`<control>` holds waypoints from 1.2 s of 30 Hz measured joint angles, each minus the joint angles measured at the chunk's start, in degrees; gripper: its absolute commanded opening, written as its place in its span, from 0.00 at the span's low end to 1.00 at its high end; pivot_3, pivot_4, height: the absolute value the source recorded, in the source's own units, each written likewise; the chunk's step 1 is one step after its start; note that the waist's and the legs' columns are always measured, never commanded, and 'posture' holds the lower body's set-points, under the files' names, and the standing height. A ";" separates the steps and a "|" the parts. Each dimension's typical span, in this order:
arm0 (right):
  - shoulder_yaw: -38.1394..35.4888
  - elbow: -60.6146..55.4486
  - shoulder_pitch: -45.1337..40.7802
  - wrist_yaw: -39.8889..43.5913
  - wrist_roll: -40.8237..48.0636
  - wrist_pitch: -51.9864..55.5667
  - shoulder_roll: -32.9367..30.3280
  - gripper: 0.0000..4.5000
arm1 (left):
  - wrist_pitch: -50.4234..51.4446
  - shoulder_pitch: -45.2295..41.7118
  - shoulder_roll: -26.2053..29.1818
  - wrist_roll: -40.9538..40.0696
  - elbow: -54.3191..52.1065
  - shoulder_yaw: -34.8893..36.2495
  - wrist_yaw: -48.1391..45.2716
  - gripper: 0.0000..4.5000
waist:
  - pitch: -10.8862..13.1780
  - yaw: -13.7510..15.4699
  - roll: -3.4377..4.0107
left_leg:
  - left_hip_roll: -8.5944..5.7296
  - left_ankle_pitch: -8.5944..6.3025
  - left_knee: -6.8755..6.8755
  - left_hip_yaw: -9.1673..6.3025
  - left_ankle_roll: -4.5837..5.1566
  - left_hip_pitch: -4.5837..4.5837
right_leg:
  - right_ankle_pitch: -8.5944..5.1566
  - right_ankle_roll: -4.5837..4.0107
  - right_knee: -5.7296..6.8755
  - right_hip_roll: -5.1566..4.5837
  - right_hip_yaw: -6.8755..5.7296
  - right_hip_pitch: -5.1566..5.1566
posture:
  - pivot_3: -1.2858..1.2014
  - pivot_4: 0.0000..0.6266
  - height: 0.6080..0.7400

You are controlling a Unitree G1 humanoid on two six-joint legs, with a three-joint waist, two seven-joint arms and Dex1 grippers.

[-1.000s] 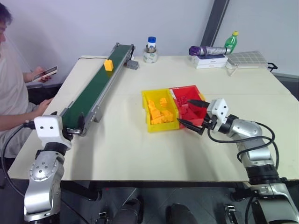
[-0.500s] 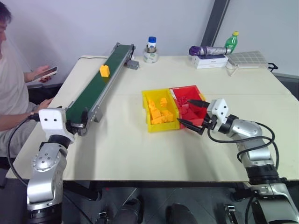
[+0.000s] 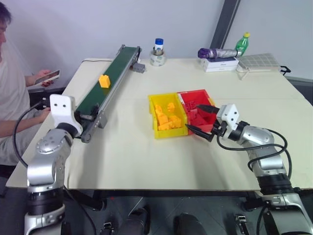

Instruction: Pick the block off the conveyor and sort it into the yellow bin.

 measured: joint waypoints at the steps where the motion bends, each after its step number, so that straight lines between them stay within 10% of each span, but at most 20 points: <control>1: 0.00 -0.04 0.00 -0.07 -0.01 0.00 0.01 1.00 | -0.12 -1.86 0.54 0.55 2.23 -0.52 -0.14 1.00 | 0.00 0.01 0.00 | 0.00 0.00 0.00 0.00 0.00 0.00 | 0.01 0.02 0.01 0.00 0.00 0.00 | 0.52 0.24 1.00; 23: 0.00 -2.63 2.14 -1.45 0.04 1.23 -0.10 1.00 | -11.34 -23.36 1.28 5.45 40.41 -5.89 -3.02 1.00 | 0.00 -0.09 -0.02 | -0.02 0.02 0.04 -0.02 -0.01 0.00 | 0.16 0.28 0.03 0.00 -0.02 0.22 | 0.52 0.24 1.00; 30: -0.03 -3.08 2.22 -1.77 0.04 1.42 -0.17 1.00 | -11.44 -23.71 0.58 6.31 43.59 -6.16 -2.41 0.29 | 0.00 -0.17 -0.02 | -0.02 0.02 0.06 -0.02 0.00 0.00 | 0.21 0.38 0.03 0.00 -0.02 0.23 | 0.52 0.24 1.00; 36: -0.07 -3.10 2.25 -1.79 0.04 1.44 -0.34 1.00 | -11.20 -25.04 -3.32 3.07 33.00 -5.65 -3.88 0.30 | 0.02 0.23 -0.06 | -0.06 0.02 0.19 -0.09 0.00 -0.05 | 0.24 0.42 0.00 -0.02 -0.10 0.32 | 0.52 0.24 1.00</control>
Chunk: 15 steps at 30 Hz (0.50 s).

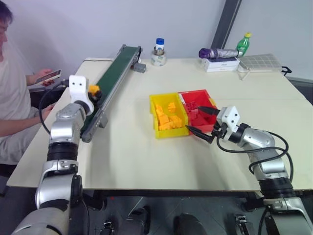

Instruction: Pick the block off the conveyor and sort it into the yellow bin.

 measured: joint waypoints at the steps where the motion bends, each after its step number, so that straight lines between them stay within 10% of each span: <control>1: 0.00 0.00 0.00 0.00 0.00 0.00 0.00 1.00 | 0.11 -0.85 -1.38 -1.10 -2.32 -0.20 -1.23 0.30 | 0.00 -0.01 0.00 | -0.02 0.00 0.02 0.00 0.00 0.01 | 0.02 0.03 -0.02 0.00 0.00 0.04 | 0.52 0.24 1.00; 14: -0.39 -0.20 0.45 -0.14 -0.02 -0.03 -0.45 1.00 | -4.15 -2.81 -16.21 2.46 1.55 -14.02 -6.14 0.30 | -0.01 -1.48 0.00 | 0.00 0.06 -0.04 0.01 0.11 0.10 | 0.04 0.08 0.00 0.01 0.00 0.07 | 0.52 0.24 1.00; 15: -0.60 -0.56 1.02 -0.27 -0.02 -0.03 -0.60 1.00 | -4.73 -3.01 -16.35 2.56 2.36 -14.07 -6.33 0.41 | -0.01 -1.47 0.00 | 0.00 0.06 -0.04 0.01 0.11 0.09 | 0.04 0.08 0.00 0.00 0.00 0.07 | 0.52 0.24 1.00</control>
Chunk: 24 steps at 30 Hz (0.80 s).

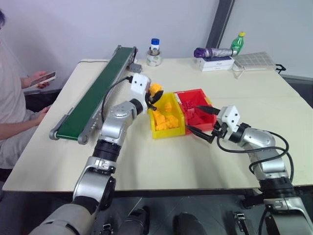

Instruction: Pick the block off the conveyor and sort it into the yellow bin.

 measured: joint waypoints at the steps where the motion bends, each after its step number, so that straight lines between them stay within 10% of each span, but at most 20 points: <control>1: -0.06 -0.37 0.58 -0.15 0.00 0.00 -0.09 1.00 | -0.53 -0.33 -0.10 -0.01 0.71 0.07 -0.27 0.53 | 0.00 -0.01 0.00 | -0.01 0.00 0.00 0.00 0.00 0.00 | 0.00 0.00 0.00 0.00 0.00 0.00 | 0.52 0.24 1.00; 6: -0.07 -1.12 0.99 -0.92 0.00 0.03 -0.09 1.00 | -1.62 -1.26 -1.12 -0.32 2.05 0.56 -1.67 0.99 | 0.00 -0.03 0.00 | -0.02 -0.01 0.02 0.00 -0.01 0.00 | 0.00 0.01 0.00 -0.01 0.00 0.01 | 0.52 0.24 1.00; 13: -0.07 -1.39 1.08 -1.33 0.03 0.03 -0.08 1.00 | -0.91 2.15 2.39 -1.03 -7.40 1.35 -2.42 0.99 | 0.00 -0.38 0.00 | 0.00 0.00 -0.01 0.00 0.00 0.00 | 0.00 0.00 0.01 0.00 0.02 -0.04 | 0.52 0.24 1.00; 24: -0.08 0.62 -0.75 0.66 0.04 -0.52 -0.62 1.00 | 8.93 28.36 25.80 -12.34 -37.81 14.37 -14.45 0.99 | -0.01 0.92 0.06 | 0.04 -0.09 -0.03 -0.04 -0.10 0.08 | -0.15 -0.32 -0.09 0.02 0.06 -0.11 | 0.52 0.24 1.00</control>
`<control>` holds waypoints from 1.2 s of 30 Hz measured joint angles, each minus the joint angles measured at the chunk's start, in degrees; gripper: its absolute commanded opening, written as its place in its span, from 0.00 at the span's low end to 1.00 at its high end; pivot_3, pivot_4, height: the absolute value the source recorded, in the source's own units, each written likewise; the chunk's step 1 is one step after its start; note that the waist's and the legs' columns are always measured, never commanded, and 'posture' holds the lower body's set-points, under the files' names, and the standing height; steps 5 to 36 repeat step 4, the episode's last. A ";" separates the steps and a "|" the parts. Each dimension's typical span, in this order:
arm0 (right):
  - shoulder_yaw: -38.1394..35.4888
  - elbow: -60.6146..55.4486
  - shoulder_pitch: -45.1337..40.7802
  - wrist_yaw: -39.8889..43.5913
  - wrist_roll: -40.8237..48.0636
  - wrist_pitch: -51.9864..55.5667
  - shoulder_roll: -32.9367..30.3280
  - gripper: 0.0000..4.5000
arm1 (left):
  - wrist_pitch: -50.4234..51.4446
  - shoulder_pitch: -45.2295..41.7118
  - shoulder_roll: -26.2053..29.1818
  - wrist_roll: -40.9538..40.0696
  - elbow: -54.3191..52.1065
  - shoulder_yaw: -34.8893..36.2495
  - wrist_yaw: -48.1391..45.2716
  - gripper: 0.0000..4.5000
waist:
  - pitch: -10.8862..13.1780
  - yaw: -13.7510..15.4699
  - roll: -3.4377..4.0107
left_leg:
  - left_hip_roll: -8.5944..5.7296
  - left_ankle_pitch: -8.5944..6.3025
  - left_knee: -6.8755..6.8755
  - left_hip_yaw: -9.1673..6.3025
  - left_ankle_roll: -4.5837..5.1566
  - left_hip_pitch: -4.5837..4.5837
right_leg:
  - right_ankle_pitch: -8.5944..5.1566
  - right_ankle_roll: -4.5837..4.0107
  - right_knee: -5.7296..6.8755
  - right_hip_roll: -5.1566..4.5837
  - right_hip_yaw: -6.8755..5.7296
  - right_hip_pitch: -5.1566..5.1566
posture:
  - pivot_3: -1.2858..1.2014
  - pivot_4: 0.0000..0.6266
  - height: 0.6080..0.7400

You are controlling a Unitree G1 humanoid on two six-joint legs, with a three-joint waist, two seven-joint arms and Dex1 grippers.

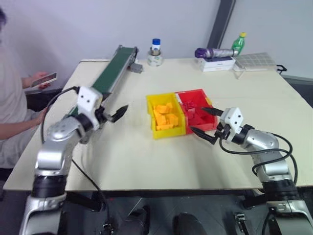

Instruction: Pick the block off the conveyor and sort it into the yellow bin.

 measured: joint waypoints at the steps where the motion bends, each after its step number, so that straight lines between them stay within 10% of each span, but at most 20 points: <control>1: 0.07 0.18 -0.40 0.29 0.00 -0.12 -0.02 1.00 | 1.11 1.08 1.34 -1.74 -2.08 1.84 -0.46 0.99 | 0.00 0.23 0.00 | -0.01 -0.01 0.00 0.01 0.01 0.02 | 0.00 0.00 -0.01 -0.02 0.01 0.03 | 0.52 0.24 1.00; 36: 0.09 0.63 -0.81 0.76 0.01 -0.54 -0.02 1.00 | 2.76 5.71 4.99 -4.45 -4.47 7.67 -1.50 0.99 | -0.02 0.23 0.03 | 0.00 -0.02 -0.06 0.03 0.01 0.04 | -0.05 -0.07 0.02 -0.02 0.07 0.01 | 0.52 0.24 1.00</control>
